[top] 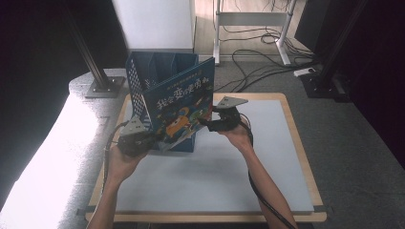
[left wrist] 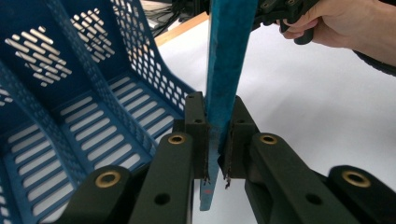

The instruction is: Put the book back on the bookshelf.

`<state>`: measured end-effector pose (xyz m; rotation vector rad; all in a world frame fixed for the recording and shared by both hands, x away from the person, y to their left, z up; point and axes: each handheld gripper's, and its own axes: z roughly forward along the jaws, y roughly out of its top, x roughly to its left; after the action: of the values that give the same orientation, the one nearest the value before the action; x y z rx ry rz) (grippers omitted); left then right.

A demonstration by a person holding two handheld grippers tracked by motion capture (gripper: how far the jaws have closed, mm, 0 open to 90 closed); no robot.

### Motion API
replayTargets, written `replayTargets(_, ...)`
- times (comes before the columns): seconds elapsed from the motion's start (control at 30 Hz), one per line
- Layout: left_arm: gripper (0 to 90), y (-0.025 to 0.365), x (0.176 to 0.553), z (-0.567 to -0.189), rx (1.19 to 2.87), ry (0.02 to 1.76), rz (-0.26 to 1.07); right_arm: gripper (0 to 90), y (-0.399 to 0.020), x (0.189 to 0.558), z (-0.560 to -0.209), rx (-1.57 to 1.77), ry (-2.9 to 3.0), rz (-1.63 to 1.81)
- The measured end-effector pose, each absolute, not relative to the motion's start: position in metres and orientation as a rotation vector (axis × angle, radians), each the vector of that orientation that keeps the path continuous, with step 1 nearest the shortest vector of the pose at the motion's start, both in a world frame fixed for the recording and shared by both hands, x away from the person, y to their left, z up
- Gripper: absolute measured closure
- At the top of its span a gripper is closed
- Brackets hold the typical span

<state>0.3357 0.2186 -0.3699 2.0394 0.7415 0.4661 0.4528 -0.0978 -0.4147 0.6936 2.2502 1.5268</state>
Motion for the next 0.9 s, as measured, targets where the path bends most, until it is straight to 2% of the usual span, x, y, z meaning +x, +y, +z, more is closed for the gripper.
replayTargets(0.3,81.8,0.223,0.335,-0.369,2.053,0.751,0.521,28.0,-0.088,0.456,-0.422,0.685,2.229,1.557)
replayTargets(0.9,78.1,0.234,0.34,-0.355,2.01,0.769,0.538,29.2,-0.08,0.459,-0.419,0.707,2.234,1.547)
